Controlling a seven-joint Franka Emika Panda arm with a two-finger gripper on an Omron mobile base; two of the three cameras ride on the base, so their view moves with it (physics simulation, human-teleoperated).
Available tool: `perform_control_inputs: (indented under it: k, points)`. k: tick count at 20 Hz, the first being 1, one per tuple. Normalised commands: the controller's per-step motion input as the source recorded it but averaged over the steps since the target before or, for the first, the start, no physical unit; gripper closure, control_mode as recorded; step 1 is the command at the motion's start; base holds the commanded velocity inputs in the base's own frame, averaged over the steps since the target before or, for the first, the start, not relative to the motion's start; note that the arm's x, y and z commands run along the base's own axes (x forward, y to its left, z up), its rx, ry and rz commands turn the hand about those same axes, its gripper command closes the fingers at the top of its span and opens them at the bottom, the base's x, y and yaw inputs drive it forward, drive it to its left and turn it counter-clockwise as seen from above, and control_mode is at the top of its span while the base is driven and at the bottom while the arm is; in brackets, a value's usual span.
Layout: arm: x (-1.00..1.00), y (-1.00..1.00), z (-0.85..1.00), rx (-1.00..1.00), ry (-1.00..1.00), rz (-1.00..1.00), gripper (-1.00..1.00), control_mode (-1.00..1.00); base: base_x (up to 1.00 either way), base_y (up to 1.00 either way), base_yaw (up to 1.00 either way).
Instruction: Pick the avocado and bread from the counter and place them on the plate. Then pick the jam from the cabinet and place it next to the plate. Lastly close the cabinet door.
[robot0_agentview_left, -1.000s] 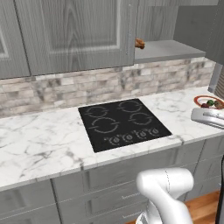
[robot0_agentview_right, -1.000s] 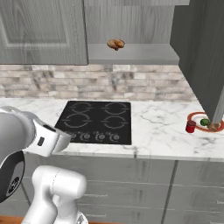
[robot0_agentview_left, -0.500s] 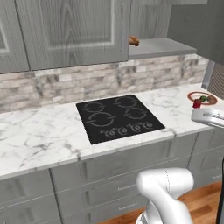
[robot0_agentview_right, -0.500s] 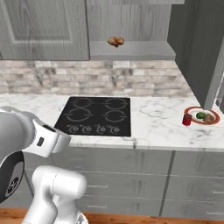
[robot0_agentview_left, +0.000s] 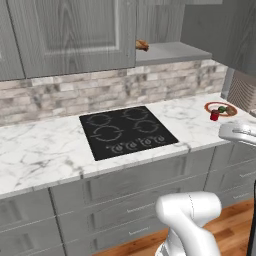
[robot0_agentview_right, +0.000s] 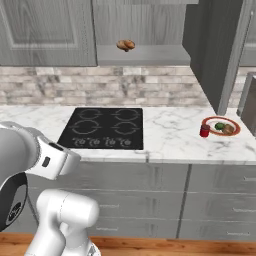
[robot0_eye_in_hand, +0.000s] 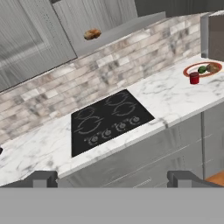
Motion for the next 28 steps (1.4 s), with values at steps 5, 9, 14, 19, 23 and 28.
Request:
perform_control_inputs:
  k: [5,9,14,19,23,28]
  points:
    - [0.00,0.00,0.00,0.00,0.00,0.00,-1.00,1.00,-0.10,-0.39,-0.02]
    - [0.00,0.00,0.00,0.00,0.00,0.00,-1.00,1.00,0.07,-0.31,0.00]
    - [0.00,0.00,0.00,0.00,0.00,0.00,-1.00,1.00,0.07,-0.31,0.02]
    - [0.00,0.00,0.00,0.00,0.00,0.00,-1.00,1.00,0.09,-0.36,0.07]
    - [0.00,0.00,0.00,0.00,0.00,0.00,-1.00,1.00,0.01,-0.39,0.12]
    - [0.00,0.00,0.00,0.00,0.00,0.00,-1.00,1.00,0.06,-0.42,0.13]
